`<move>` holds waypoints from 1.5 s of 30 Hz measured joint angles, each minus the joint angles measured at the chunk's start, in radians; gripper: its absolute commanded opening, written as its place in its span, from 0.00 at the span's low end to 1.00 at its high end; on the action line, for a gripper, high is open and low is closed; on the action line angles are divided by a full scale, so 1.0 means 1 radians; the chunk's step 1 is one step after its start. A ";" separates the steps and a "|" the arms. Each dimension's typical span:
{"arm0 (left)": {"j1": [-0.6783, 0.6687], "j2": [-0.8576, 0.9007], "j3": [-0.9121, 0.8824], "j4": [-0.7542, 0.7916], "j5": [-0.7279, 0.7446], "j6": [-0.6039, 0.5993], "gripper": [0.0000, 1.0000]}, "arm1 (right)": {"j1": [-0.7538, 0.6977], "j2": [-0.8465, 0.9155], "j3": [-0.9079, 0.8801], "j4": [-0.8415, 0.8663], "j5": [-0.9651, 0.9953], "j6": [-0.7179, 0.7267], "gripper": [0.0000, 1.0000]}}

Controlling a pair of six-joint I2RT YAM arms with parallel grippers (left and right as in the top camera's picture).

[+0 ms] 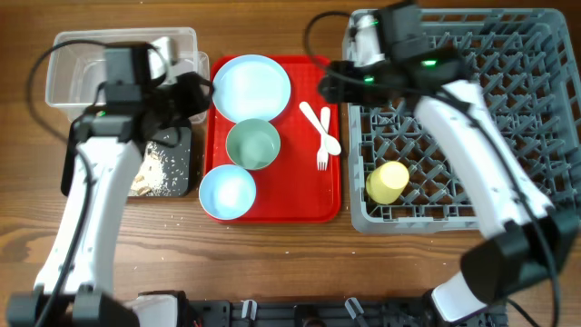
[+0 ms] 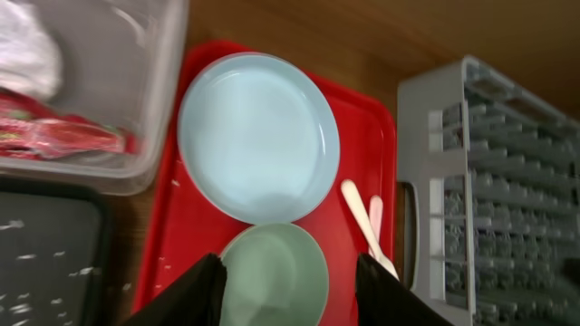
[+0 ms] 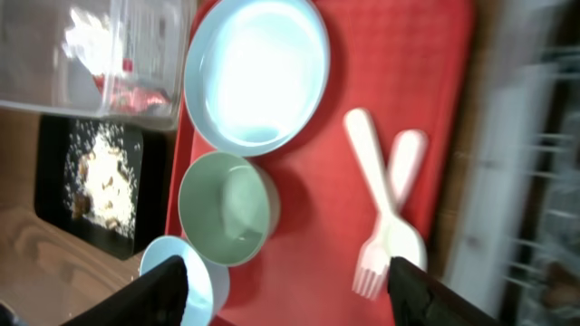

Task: Sort waste into correct bins and load items into the dishwasher rack
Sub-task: 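Place the yellow cup in the dish rack with the right gripper, then grasp the green bowl with the right gripper and lift it, then carry the green bowl to the back of the rack and set it upright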

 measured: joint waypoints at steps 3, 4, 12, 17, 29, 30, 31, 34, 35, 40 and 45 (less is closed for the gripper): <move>0.042 -0.064 0.001 -0.045 -0.051 -0.005 0.75 | 0.073 0.085 -0.004 0.037 0.011 0.038 0.63; 0.051 -0.076 0.001 -0.056 -0.065 -0.007 0.80 | 0.095 0.119 -0.004 0.045 0.014 0.051 0.62; 0.088 -0.092 0.003 -0.104 -0.135 -0.013 1.00 | 0.172 0.322 -0.015 0.073 0.024 0.090 0.49; 0.088 -0.091 0.003 -0.106 -0.138 -0.018 1.00 | 0.208 0.378 -0.015 0.092 0.024 0.097 0.44; 0.088 -0.087 0.003 -0.106 -0.142 -0.018 1.00 | 0.214 0.406 -0.015 0.065 0.055 0.100 0.04; 0.088 -0.087 0.003 -0.106 -0.141 -0.018 1.00 | 0.212 0.406 -0.014 0.058 0.056 0.100 0.04; 0.088 -0.087 0.003 -0.106 -0.141 -0.018 1.00 | 0.202 0.403 -0.012 0.035 0.064 0.099 0.04; 0.088 -0.087 0.003 -0.106 -0.142 -0.018 1.00 | 0.169 0.363 0.008 -0.050 0.122 0.089 0.04; 0.088 -0.087 0.003 -0.106 -0.142 -0.018 1.00 | 0.152 0.332 0.018 -0.073 0.153 0.085 0.04; 0.088 -0.087 0.003 -0.106 -0.142 -0.018 1.00 | 0.051 0.063 0.077 -0.114 0.418 0.100 0.05; 0.088 -0.087 0.003 -0.106 -0.142 -0.018 1.00 | -0.022 -0.157 0.125 -0.054 0.876 0.139 0.04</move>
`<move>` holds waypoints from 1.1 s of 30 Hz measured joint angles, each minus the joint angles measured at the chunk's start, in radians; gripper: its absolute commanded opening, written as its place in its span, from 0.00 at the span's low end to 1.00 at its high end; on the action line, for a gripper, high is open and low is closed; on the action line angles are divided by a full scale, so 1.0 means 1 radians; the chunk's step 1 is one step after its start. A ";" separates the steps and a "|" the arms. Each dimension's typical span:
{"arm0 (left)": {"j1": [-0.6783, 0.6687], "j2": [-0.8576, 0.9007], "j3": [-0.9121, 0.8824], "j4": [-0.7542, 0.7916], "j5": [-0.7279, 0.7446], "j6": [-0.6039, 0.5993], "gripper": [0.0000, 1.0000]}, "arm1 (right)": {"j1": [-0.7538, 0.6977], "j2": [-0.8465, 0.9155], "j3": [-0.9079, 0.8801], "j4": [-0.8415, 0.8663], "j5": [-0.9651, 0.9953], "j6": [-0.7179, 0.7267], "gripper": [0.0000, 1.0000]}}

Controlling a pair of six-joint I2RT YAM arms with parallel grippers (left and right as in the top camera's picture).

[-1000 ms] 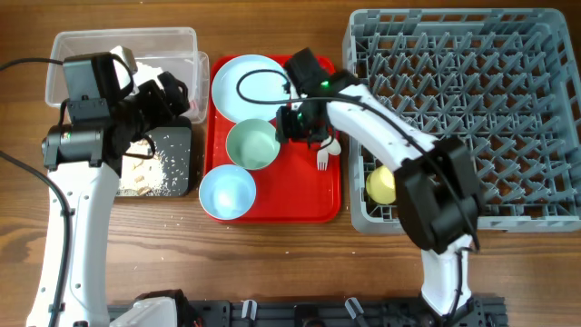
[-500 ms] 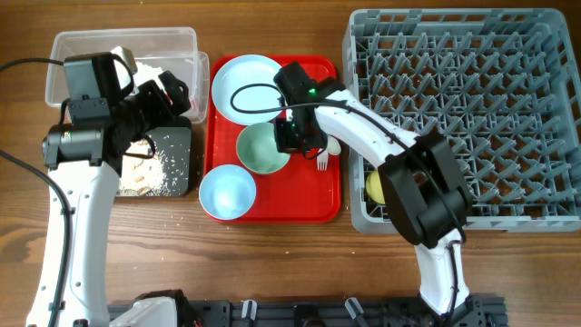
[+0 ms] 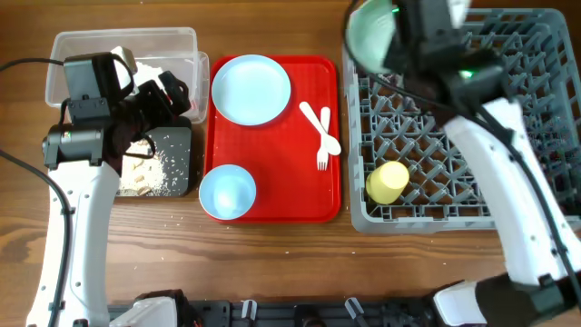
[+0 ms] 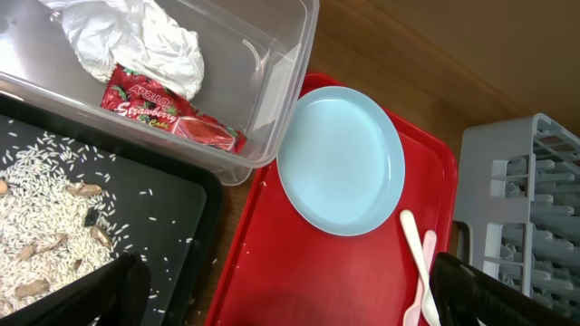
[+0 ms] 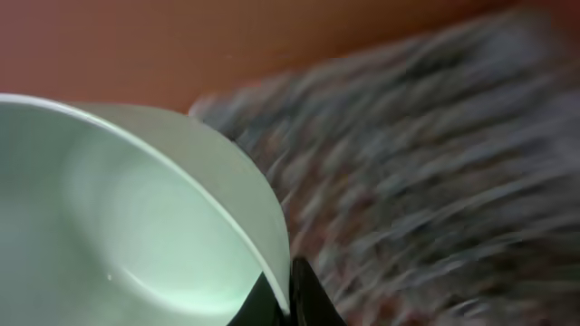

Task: Sort waste into correct bins and load items into the dishwasher rack
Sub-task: 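Carry the green bowl to the back of the rack and set it upright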

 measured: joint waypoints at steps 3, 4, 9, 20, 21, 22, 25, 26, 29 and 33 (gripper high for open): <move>0.000 0.000 0.000 0.000 0.000 0.000 1.00 | -0.005 0.025 0.002 0.103 0.203 -0.034 0.04; 0.000 0.000 0.000 0.000 0.000 0.000 1.00 | -0.006 0.057 0.002 0.169 0.263 -0.069 0.04; 0.000 0.000 0.000 -0.001 -0.003 0.000 1.00 | -0.008 0.254 -0.003 0.469 0.455 -0.317 0.04; 0.000 0.000 0.000 0.000 -0.007 0.000 1.00 | -0.008 0.584 -0.013 0.786 0.727 -0.868 0.04; 0.000 0.000 0.000 0.000 -0.007 0.000 1.00 | -0.008 0.593 -0.014 0.784 0.731 -0.879 0.04; 0.000 0.000 0.000 0.000 -0.007 0.000 1.00 | -0.008 0.600 -0.016 0.782 0.732 -0.887 0.04; 0.000 0.000 0.000 0.000 -0.007 0.000 1.00 | -0.004 0.607 -0.030 0.780 0.734 -0.909 0.04; 0.000 0.000 0.000 0.000 -0.007 0.000 1.00 | -0.002 0.607 -0.033 0.779 0.734 -0.912 0.04; 0.000 0.000 0.000 0.000 -0.007 0.000 1.00 | 0.013 0.607 -0.044 0.762 0.724 -0.916 0.04; 0.000 0.000 0.000 0.000 -0.007 0.000 1.00 | 0.055 0.607 -0.048 0.719 0.704 -0.920 0.05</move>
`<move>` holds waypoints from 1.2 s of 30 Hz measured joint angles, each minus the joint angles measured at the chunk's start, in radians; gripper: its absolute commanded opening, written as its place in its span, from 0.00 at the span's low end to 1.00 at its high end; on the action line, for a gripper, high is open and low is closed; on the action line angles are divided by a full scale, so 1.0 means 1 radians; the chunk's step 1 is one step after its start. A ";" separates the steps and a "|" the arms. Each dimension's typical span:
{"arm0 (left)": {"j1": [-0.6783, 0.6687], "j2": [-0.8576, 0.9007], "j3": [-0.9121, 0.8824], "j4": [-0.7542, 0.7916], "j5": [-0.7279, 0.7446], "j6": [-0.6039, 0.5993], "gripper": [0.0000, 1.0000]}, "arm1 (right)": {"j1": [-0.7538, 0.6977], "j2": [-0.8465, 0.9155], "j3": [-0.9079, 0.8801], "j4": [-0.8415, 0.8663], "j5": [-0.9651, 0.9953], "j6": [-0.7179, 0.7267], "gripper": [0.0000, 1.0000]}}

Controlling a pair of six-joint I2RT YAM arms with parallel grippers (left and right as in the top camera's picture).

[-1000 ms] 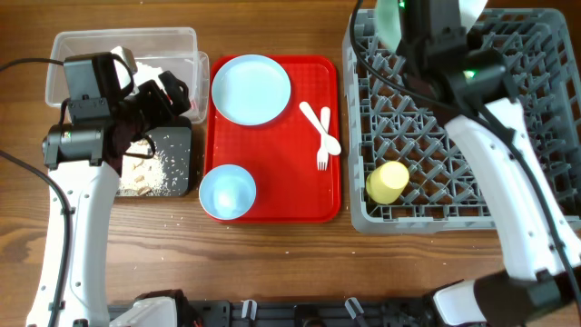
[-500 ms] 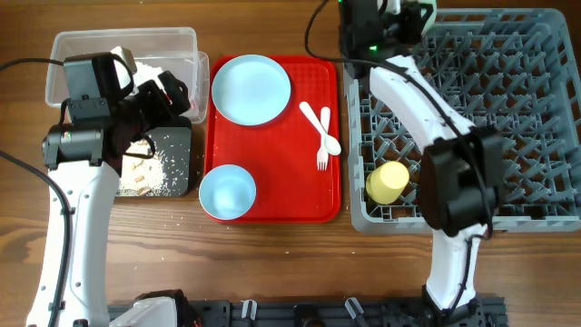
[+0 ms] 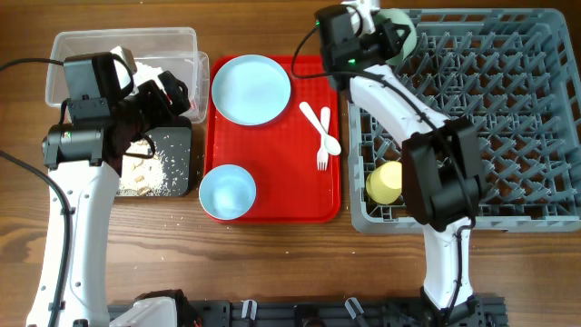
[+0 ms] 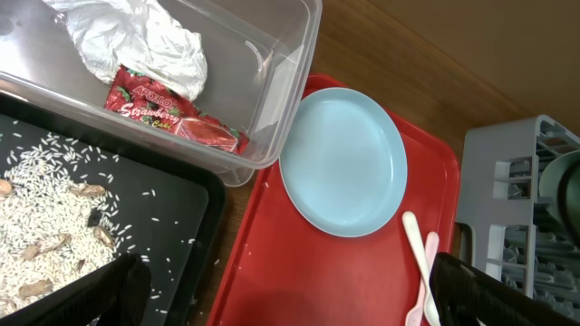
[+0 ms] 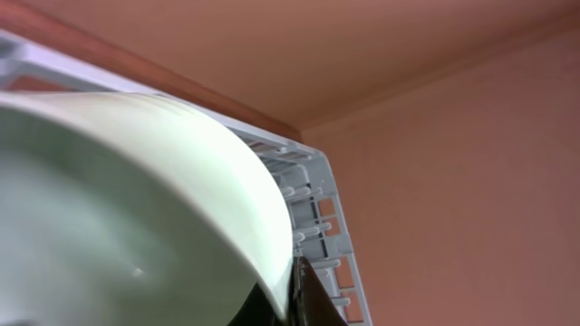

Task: Sort waste into correct bins and load items into the dishwasher rack
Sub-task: 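Carry the green bowl to the back of the rack and set it upright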

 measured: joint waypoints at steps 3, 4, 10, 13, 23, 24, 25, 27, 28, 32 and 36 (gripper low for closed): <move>0.000 0.000 0.000 0.000 0.000 0.000 1.00 | 0.006 0.000 0.000 -0.004 -0.001 -0.007 0.28; 0.000 0.000 0.000 0.000 0.000 0.000 1.00 | 0.006 0.000 0.000 -0.004 -0.003 -0.004 0.39; 0.000 0.000 0.000 0.000 0.000 0.000 1.00 | 0.024 0.000 -0.010 -0.010 -0.035 -0.020 0.78; 0.000 0.000 0.000 0.000 0.000 0.000 1.00 | 0.035 0.000 -0.013 -0.011 -0.060 -0.022 0.87; 0.000 0.000 0.000 0.000 0.000 0.000 1.00 | 0.103 -0.007 -0.013 -0.006 -0.201 -0.037 1.00; 0.000 0.000 0.000 0.000 0.000 0.000 1.00 | 0.107 -0.015 -0.013 -0.008 -0.226 -0.037 1.00; 0.000 0.000 0.000 0.000 0.000 0.000 1.00 | 0.109 -0.026 -0.013 -0.009 -0.246 -0.037 1.00; 0.000 0.000 0.000 0.000 0.000 0.000 1.00 | 0.109 -0.076 -0.013 -0.042 -0.307 -0.027 0.99; 0.000 0.000 0.000 0.000 0.000 0.000 1.00 | 0.108 -0.103 -0.013 -0.066 -0.335 -0.012 1.00; 0.000 0.000 0.000 0.000 0.000 0.000 1.00 | 0.104 -0.259 -0.010 -0.284 -0.609 0.169 1.00; 0.000 0.000 0.000 0.000 0.000 0.000 1.00 | 0.098 -0.362 -0.001 -0.443 -1.067 0.437 0.96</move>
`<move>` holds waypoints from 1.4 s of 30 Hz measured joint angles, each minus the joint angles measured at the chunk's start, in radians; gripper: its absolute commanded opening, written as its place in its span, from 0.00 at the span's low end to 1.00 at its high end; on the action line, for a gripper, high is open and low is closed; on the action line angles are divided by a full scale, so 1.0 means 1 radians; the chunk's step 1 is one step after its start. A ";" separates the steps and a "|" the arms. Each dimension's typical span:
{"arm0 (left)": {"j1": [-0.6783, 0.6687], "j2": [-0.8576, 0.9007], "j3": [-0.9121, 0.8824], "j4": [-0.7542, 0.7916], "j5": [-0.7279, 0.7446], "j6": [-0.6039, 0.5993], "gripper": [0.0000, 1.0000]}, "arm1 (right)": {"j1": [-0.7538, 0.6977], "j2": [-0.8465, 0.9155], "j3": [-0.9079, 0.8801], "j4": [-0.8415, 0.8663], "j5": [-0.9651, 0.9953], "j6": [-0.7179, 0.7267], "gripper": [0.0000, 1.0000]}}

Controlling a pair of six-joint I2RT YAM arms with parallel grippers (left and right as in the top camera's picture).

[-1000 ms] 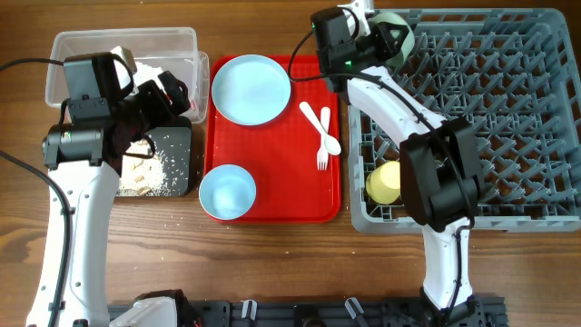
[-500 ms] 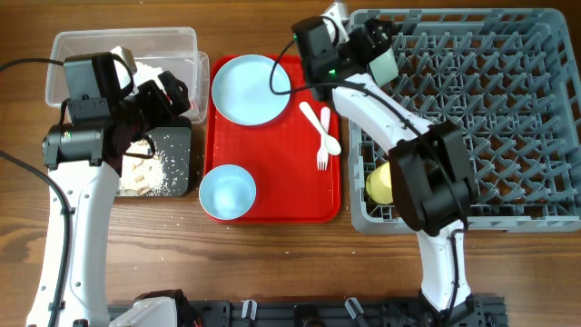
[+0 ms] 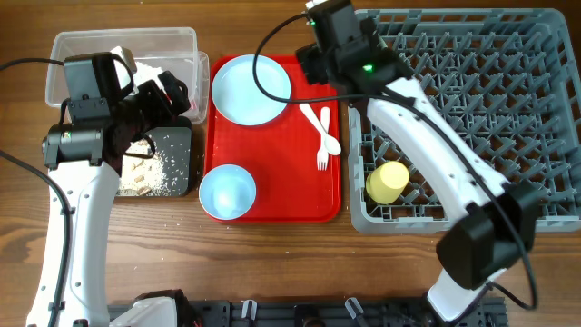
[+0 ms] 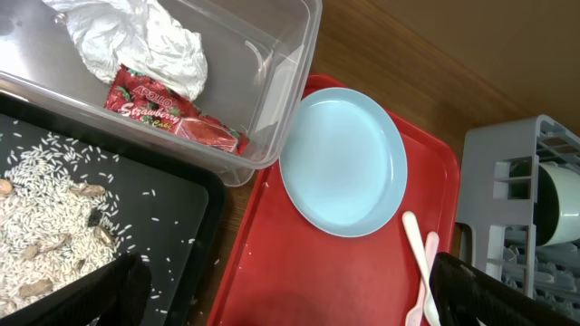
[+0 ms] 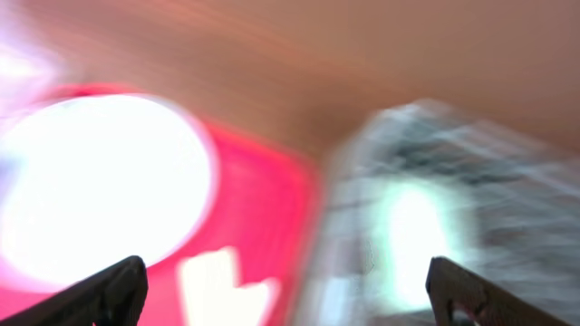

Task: Sort waste into correct bins and load items into the dishwasher rack
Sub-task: 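Carry the green bowl to the back of the rack and set it upright, then grasp the light-blue bowl with the right gripper and lift it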

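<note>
The green bowl (image 4: 560, 204) stands on edge in the far left corner of the grey dishwasher rack (image 3: 508, 118); overhead, my right arm hides it. My right gripper (image 3: 313, 56) hangs open and empty over the red tray's (image 3: 272, 168) far right corner, beside the rack; its wrist view is blurred. On the tray lie a light blue plate (image 3: 251, 88), a blue bowl (image 3: 227, 192) and a white fork and spoon (image 3: 320, 132). A yellow cup (image 3: 388, 182) lies in the rack. My left gripper (image 4: 290, 303) is open and empty above the tray's left edge.
A clear bin (image 3: 91, 54) at the far left holds a crumpled tissue (image 4: 136, 41) and a red strawberry wrapper (image 4: 172, 113). A black tray (image 3: 168, 173) with rice and scraps lies in front of it. The rack's left handle (image 4: 467, 240) borders the tray.
My right gripper was shut on the green bowl at the rack's far left corner. Now it is open and further left, and the bowl stands in the rack. The left arm is unmoved.
The green bowl first sat on the tray between plate and blue bowl, with both grippers open above it. Then my right gripper held it over the rack's far left corner, and the left arm was back by the bins. Now the bowl is released in the rack.
</note>
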 measured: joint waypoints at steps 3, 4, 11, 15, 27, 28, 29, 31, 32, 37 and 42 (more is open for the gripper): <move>0.000 0.000 0.000 0.000 0.000 0.000 1.00 | 0.006 0.005 -0.026 -0.037 -0.321 0.186 0.94; 0.000 0.000 0.000 0.000 0.000 0.000 1.00 | 0.014 0.011 -0.049 -0.038 -0.389 0.233 0.93; 0.000 0.000 0.000 0.000 0.000 0.000 1.00 | 0.143 0.090 -0.233 0.000 -0.579 0.386 0.84; 0.000 0.000 0.000 0.000 0.000 0.000 1.00 | 0.216 0.124 -0.303 0.053 -0.594 0.442 0.78; 0.000 0.000 0.000 0.000 0.000 0.000 1.00 | 0.229 0.199 -0.327 0.087 -0.608 0.515 0.04; 0.000 0.000 0.000 0.000 0.000 0.000 1.00 | 0.229 0.199 -0.327 0.089 -0.608 0.521 0.04; 0.000 0.000 0.000 0.000 0.000 0.000 1.00 | 0.229 0.199 -0.327 0.089 -0.609 0.523 0.04; 0.000 0.000 0.000 0.000 0.000 0.000 1.00 | 0.229 0.199 -0.327 0.088 -0.608 0.523 0.04; 0.000 0.000 0.000 0.000 0.000 0.000 1.00 | 0.227 0.199 -0.327 0.083 -0.608 0.523 0.04; 0.000 0.000 0.000 0.000 0.000 0.000 1.00 | 0.188 0.167 -0.319 -0.055 -0.536 0.499 0.04; 0.000 0.000 0.000 0.000 0.000 0.000 1.00 | 0.072 -0.074 -0.266 -0.177 -0.205 0.466 0.04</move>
